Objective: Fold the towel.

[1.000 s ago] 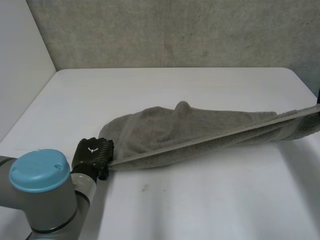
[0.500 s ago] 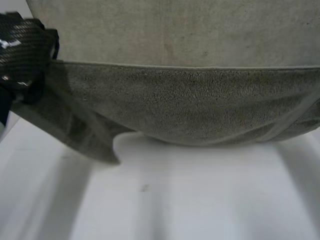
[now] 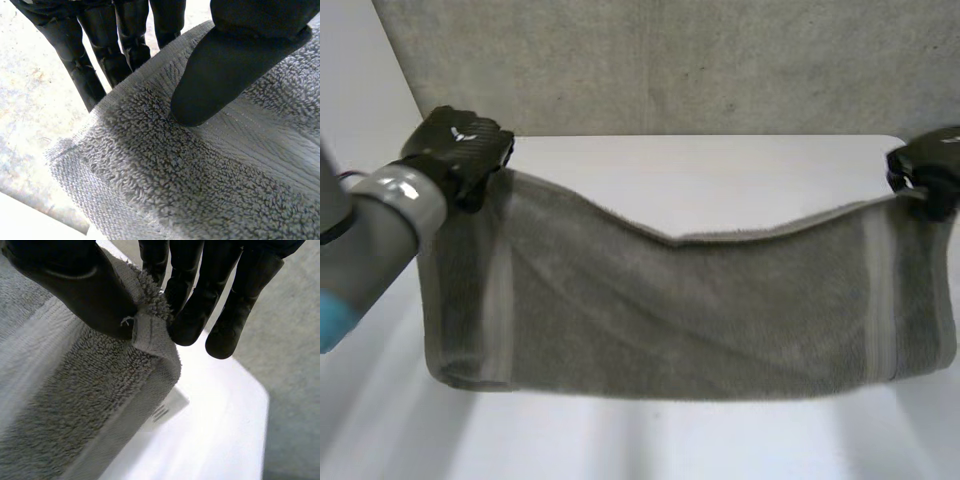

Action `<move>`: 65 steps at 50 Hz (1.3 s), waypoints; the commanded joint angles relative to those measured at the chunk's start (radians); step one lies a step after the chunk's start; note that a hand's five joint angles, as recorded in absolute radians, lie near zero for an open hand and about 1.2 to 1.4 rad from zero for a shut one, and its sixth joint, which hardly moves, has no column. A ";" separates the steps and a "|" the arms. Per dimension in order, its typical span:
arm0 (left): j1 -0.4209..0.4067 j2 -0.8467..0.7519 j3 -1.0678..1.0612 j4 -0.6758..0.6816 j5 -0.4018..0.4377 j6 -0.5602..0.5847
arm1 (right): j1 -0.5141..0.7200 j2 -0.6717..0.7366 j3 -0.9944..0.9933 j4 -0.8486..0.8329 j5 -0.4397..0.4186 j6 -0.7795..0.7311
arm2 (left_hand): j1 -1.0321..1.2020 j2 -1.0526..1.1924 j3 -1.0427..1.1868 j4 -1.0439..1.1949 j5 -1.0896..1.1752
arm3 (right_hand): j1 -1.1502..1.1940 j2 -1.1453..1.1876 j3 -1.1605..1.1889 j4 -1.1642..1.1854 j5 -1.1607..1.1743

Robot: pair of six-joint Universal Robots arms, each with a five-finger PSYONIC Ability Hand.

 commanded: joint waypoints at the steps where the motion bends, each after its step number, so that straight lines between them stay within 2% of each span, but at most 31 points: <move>1: -0.004 -0.213 0.293 0.145 -0.011 -0.032 | 0.082 0.200 -0.267 -0.301 0.136 0.048 | 0.191 0.179 0.180 0.177 0.188 | 0.056 0.073 0.050 0.056 0.054; 4: 0.002 -0.234 0.392 0.251 -0.020 -0.113 | 0.084 0.208 -0.309 -0.393 0.145 0.091 | 0.191 0.179 0.180 0.177 0.188 | 0.056 0.073 0.050 0.056 0.054; 5: 0.007 -0.232 0.432 0.307 -0.038 -0.168 | 0.084 0.203 -0.332 -0.481 0.151 0.140 | 0.191 0.179 0.180 0.177 0.188 | 0.056 0.073 0.050 0.056 0.054; 6: 0.007 -0.232 0.433 0.308 -0.039 -0.169 | 0.082 0.191 -0.344 -0.573 0.156 0.193 | 0.191 0.179 0.180 0.177 0.188 | 0.056 0.073 0.050 0.056 0.054; 7: 0.011 -0.223 0.454 0.359 -0.060 -0.231 | 0.082 0.191 -0.344 -0.574 0.156 0.194 | 0.191 0.179 0.180 0.177 0.188 | 0.056 0.073 0.050 0.056 0.054; 8: 0.012 -0.208 0.468 0.399 -0.086 -0.286 | 0.076 0.167 -0.344 -0.656 0.160 0.247 | 0.191 0.179 0.180 0.177 0.188 | 0.056 0.073 0.050 0.056 0.054; 9: 0.012 -0.208 0.468 0.400 -0.086 -0.287 | 0.075 0.133 -0.341 -0.721 0.163 0.301 | 0.191 0.179 0.180 0.177 0.188 | 0.056 0.073 0.050 0.056 0.054; 11: 0.019 -0.156 0.465 0.446 -0.120 -0.378 | 0.075 0.108 -0.334 -0.761 0.163 0.339 | 0.191 0.179 0.180 0.177 0.188 | 0.056 0.073 0.050 0.056 0.054; 15: 0.022 -0.125 0.427 0.447 -0.128 -0.418 | 0.073 0.081 -0.309 -0.757 0.153 0.381 | 0.191 0.179 0.180 0.177 0.188 | 0.056 0.073 0.050 0.056 0.054; 21: 0.033 -0.093 0.262 0.447 -0.120 -0.416 | 0.085 0.074 -0.223 -0.613 0.104 0.376 | 0.191 0.179 0.180 0.177 0.188 | 0.056 0.073 0.050 0.056 0.054; 23: 0.036 -0.085 0.206 0.449 -0.117 -0.417 | 0.085 0.081 -0.161 -0.545 0.047 0.347 | 0.191 0.179 0.180 0.177 0.188 | 0.056 0.073 0.050 0.056 0.054; 26: 0.045 -0.081 0.090 0.454 -0.114 -0.417 | 0.085 0.088 -0.120 -0.530 0.018 0.320 | 0.191 0.179 0.180 0.177 0.188 | 0.056 0.073 0.050 0.056 0.054; 30: 0.048 -0.102 -0.081 0.472 -0.089 -0.417 | 0.090 0.128 0.029 -0.533 -0.030 0.210 | 0.191 0.179 0.180 0.177 0.188 | 0.056 0.073 0.050 0.056 0.054; 34: 0.048 -0.153 -0.173 0.518 -0.054 -0.414 | 0.095 0.203 0.151 -0.565 -0.033 0.120 | 0.191 0.179 0.180 0.177 0.188 | 0.056 0.073 0.050 0.056 0.054; 39: 0.048 -0.242 -0.270 0.607 -0.031 -0.402 | 0.098 0.287 0.254 -0.634 -0.031 0.094 | 0.191 0.179 0.180 0.177 0.188 | 0.056 0.073 0.050 0.056 0.054; 42: 0.048 -0.285 -0.307 0.636 -0.031 -0.354 | 0.098 0.317 0.301 -0.675 -0.028 0.094 | 0.191 0.179 0.180 0.177 0.188 | 0.056 0.073 0.050 0.056 0.054; 46: 0.048 -0.295 -0.337 0.645 -0.029 -0.272 | 0.098 0.320 0.338 -0.699 -0.027 0.096 | 0.191 0.179 0.180 0.177 0.188 | 0.056 0.073 0.050 0.056 0.054; 47: 0.048 -0.295 -0.337 0.645 -0.029 -0.271 | 0.098 0.317 0.353 -0.703 -0.025 0.100 | 0.191 0.179 0.180 0.177 0.188 | -0.065 -0.048 -0.072 -0.065 -0.067; 48: 0.048 -0.291 -0.342 0.645 -0.029 -0.261 | 0.098 0.317 0.354 -0.703 -0.025 0.100 | 0.191 0.179 0.180 0.177 0.188 | -0.066 -0.049 -0.073 -0.066 -0.068; 50: 0.050 -0.280 -0.345 0.645 -0.029 -0.256 | 0.098 0.308 0.375 -0.703 -0.022 0.103 | 0.191 0.179 0.180 0.177 0.188 | -0.323 -0.307 -0.330 -0.324 -0.325; 51: 0.051 -0.266 -0.346 0.645 -0.029 -0.258 | 0.098 0.308 0.375 -0.703 -0.022 0.103 | 0.191 0.179 0.180 0.177 0.188 | -0.324 -0.308 -0.331 -0.325 -0.326; 53: 0.051 -0.252 -0.351 0.645 -0.029 -0.259 | 0.099 0.288 0.404 -0.708 -0.022 0.111 | 0.191 0.179 0.180 0.177 0.188 | -0.500 -0.483 -0.507 -0.500 -0.502; 65: 0.051 -0.229 -0.371 0.650 -0.029 -0.261 | 0.093 0.260 0.495 -0.862 -0.007 0.106 | 0.191 0.179 0.180 0.177 0.188 | -0.442 -0.426 -0.449 -0.443 -0.444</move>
